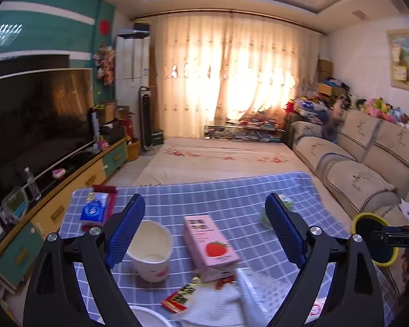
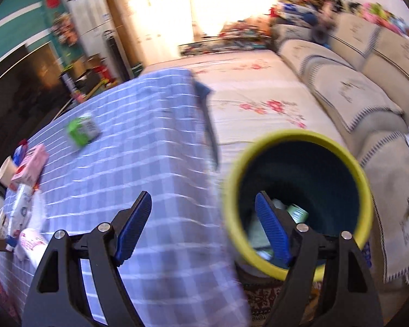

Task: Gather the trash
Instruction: 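Grasp the green-capped plastic jar with the right tool, then carry the jar with the right tool over the bin and release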

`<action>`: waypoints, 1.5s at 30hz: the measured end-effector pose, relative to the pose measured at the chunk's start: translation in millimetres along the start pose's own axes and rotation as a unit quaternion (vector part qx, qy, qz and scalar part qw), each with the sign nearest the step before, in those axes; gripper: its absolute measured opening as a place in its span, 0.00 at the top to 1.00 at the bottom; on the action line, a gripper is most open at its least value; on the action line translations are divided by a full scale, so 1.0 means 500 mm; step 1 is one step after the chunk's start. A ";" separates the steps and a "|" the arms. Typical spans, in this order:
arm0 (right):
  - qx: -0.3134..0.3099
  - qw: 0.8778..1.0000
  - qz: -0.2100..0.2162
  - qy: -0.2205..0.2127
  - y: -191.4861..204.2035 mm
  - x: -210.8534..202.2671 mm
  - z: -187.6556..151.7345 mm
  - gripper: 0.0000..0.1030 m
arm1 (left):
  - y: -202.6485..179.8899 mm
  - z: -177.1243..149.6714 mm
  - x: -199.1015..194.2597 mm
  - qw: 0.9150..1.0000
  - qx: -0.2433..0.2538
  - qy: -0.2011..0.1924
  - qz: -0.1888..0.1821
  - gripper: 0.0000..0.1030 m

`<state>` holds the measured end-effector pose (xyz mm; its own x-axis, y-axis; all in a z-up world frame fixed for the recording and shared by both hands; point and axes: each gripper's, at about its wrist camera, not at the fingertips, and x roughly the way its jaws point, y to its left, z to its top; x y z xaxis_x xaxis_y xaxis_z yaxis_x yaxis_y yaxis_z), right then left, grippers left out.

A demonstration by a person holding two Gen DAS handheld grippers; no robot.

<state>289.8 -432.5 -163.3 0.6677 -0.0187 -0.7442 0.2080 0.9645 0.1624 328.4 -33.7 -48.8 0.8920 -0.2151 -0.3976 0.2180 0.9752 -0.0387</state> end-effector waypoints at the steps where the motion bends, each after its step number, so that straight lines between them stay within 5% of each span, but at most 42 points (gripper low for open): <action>1: -0.014 1.000 0.008 -0.001 0.028 0.006 0.010 0.28 | 0.017 -0.002 0.003 1.000 -0.010 0.002 0.002 0.14; 11: -0.171 0.981 0.092 -0.010 0.275 0.102 0.116 0.16 | -0.012 -0.035 0.017 1.000 0.025 0.004 0.010 0.14; 15: -0.219 0.973 0.079 -0.009 0.331 0.165 0.157 0.10 | -0.020 -0.050 0.028 0.999 0.031 0.010 0.007 0.14; 28: -0.221 0.969 0.107 0.027 0.370 0.281 0.170 0.09 | -0.021 -0.055 0.031 1.000 0.021 0.017 -0.002 0.14; 30: -0.213 0.970 0.112 0.034 0.367 0.294 0.170 0.17 | -0.025 -0.056 0.030 1.000 0.023 0.017 -0.004 0.14; 31: -0.209 0.970 0.116 0.043 0.365 0.302 0.169 0.33 | -0.027 -0.056 0.029 1.000 0.024 0.017 -0.005 0.14; 32: -0.202 0.971 0.120 0.046 0.365 0.307 0.170 0.33 | -0.029 -0.057 0.028 1.000 0.026 0.017 -0.007 0.14; 39: -0.181 0.976 0.117 0.037 0.349 0.272 0.168 0.33 | -0.033 -0.054 0.022 0.999 0.027 0.013 -0.010 0.13; 45: -0.139 0.985 0.107 -0.007 0.295 0.152 0.173 0.33 | -0.037 -0.055 0.018 0.999 0.026 0.011 -0.019 0.13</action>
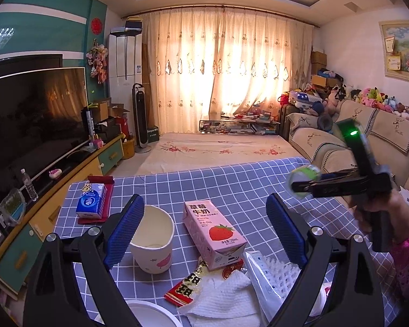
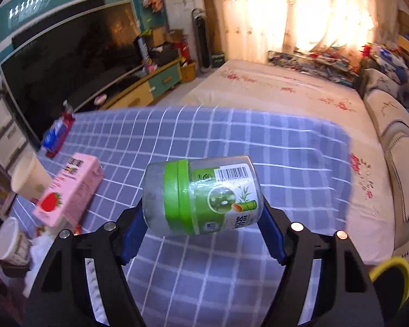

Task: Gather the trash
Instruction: 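Carry the jar with the right tool over the bin and release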

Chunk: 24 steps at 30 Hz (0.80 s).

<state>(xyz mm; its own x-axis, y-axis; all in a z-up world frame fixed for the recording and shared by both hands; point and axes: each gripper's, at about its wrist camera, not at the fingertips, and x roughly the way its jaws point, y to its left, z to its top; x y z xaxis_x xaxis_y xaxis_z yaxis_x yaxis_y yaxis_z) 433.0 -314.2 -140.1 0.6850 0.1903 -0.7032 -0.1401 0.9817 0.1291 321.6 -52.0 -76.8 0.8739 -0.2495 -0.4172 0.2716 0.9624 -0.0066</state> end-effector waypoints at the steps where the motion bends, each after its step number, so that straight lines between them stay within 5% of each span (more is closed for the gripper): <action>1: 0.007 1.000 -0.007 -0.013 -0.015 -0.027 -0.006 0.33 | -0.002 -0.001 0.000 1.000 0.001 0.001 -0.003 0.13; 6: 0.059 0.993 -0.091 -0.053 -0.125 -0.139 -0.055 0.33 | -0.011 -0.004 0.000 1.000 0.004 0.002 -0.009 0.13; 12: 0.133 0.975 -0.180 -0.011 -0.293 -0.187 -0.167 0.33 | -0.018 -0.007 0.001 1.000 0.003 0.006 -0.017 0.13; 24: 0.209 0.945 -0.246 0.054 -0.438 -0.146 -0.304 0.34 | -0.039 -0.010 0.006 1.000 0.013 0.013 -0.025 0.13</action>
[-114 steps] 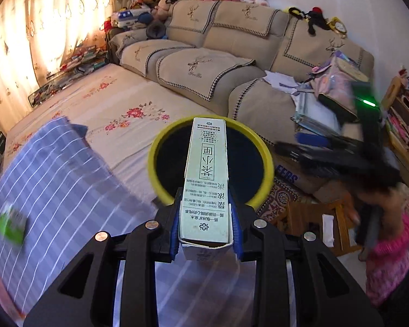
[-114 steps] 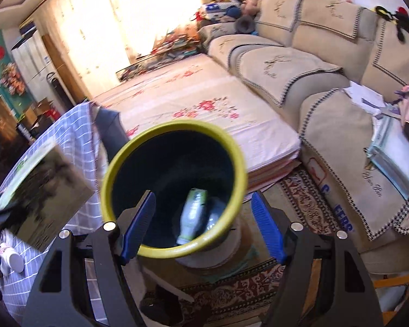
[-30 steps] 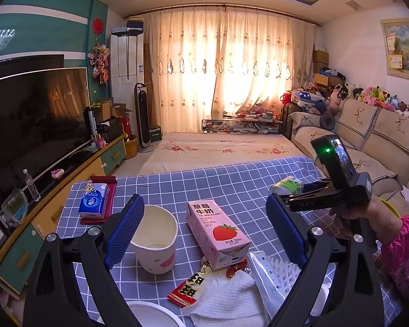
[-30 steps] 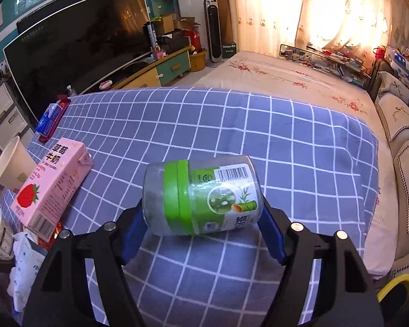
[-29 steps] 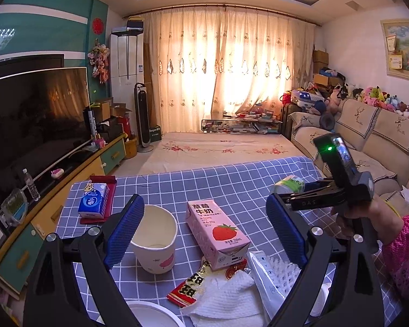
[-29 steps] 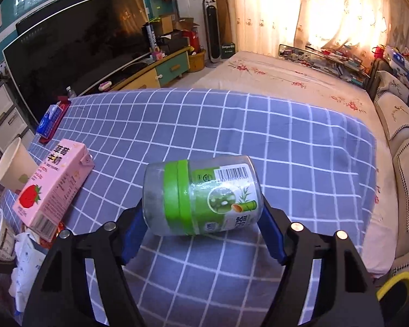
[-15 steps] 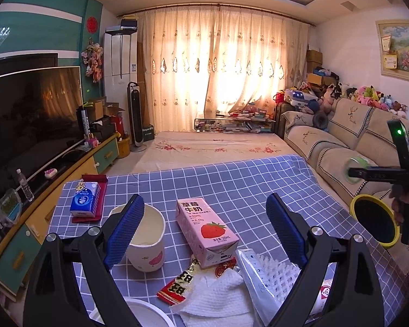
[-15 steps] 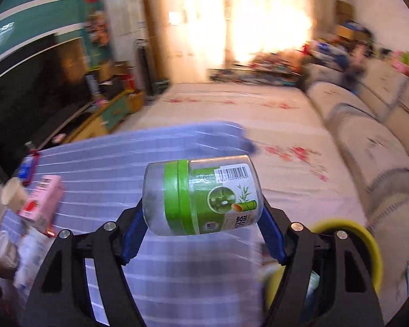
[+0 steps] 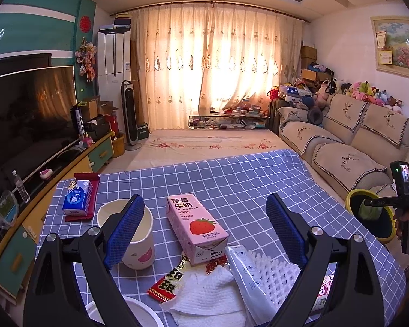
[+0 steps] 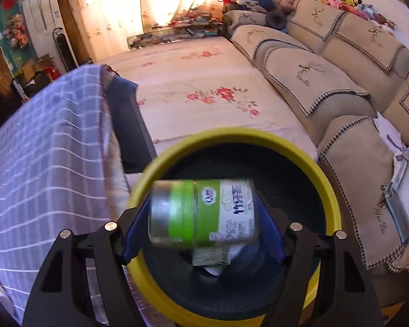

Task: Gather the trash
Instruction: 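Carry the jar with the right tool over the bin and release, then reach the left tool to the white supplement bottle and grasp it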

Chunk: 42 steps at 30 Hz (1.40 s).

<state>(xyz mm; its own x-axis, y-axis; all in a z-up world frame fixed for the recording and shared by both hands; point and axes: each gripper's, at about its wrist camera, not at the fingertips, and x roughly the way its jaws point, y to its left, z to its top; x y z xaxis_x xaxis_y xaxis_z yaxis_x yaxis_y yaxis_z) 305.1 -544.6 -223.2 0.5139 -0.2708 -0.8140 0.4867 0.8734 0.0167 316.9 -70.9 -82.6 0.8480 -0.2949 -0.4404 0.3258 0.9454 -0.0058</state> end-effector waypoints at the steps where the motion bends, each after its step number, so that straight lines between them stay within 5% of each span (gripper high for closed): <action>1: 0.003 1.000 -0.003 0.003 0.000 0.003 -0.003 0.34 | -0.003 -0.001 0.000 1.000 0.001 0.001 -0.001 0.13; 17: -0.006 0.996 0.040 -0.082 0.071 -0.144 -0.004 0.30 | -0.114 -0.008 -0.019 0.997 0.045 0.027 -0.053 0.13; 29: 0.013 0.995 0.065 -0.075 0.004 -0.195 -0.085 0.28 | -0.300 -0.107 -0.050 0.986 0.075 0.114 -0.099 0.13; 42: 0.023 0.992 0.097 -0.071 -0.014 -0.200 -0.112 0.28 | -0.325 -0.160 0.007 0.979 0.095 0.161 -0.084 0.13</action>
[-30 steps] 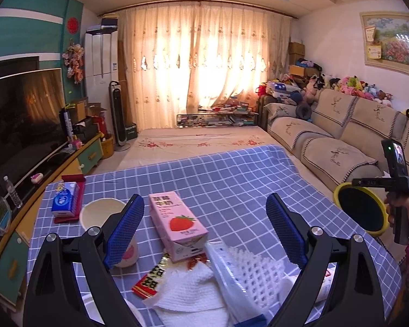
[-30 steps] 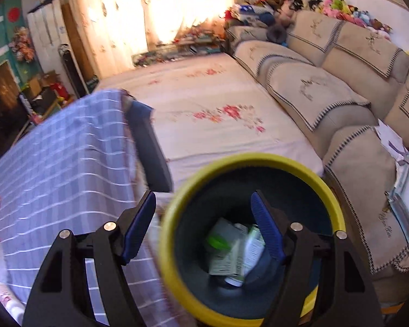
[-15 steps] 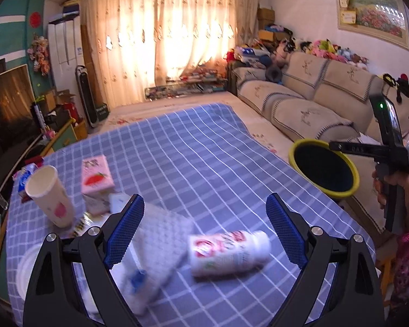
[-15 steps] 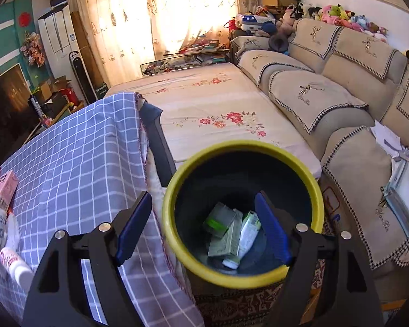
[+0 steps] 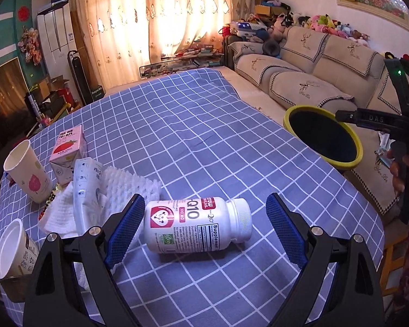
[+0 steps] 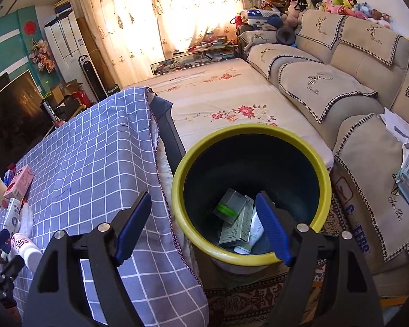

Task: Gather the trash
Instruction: 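Reach the left tool to the white supplement bottle and grasp it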

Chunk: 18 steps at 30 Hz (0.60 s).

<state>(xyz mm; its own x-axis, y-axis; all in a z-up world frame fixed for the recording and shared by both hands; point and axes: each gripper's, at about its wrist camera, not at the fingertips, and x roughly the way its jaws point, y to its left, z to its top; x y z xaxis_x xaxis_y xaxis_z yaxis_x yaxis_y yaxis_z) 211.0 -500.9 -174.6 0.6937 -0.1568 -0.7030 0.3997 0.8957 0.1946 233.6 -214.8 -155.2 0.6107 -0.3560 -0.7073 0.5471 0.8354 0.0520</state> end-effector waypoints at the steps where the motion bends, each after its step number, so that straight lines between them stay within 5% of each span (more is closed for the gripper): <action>1: 0.001 1.000 0.001 0.001 0.000 0.002 0.000 0.27 | 0.000 -0.001 0.002 1.000 0.002 0.000 0.003 0.13; 13: 0.005 1.000 0.007 0.014 -0.012 0.015 -0.013 0.27 | -0.013 -0.001 0.025 0.999 0.022 0.006 0.046 0.18; 18: 0.006 1.000 0.009 0.017 -0.018 0.017 -0.017 0.26 | -0.004 0.002 0.012 0.999 -0.006 0.003 0.034 0.18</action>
<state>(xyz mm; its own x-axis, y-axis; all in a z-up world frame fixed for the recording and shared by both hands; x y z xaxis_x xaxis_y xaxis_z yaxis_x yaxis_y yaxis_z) 208.0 -506.8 -188.0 0.6794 -0.1267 -0.7227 0.3955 0.8929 0.2154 236.5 -219.1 -159.0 0.6439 -0.2953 -0.7059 0.4973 0.8626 0.0927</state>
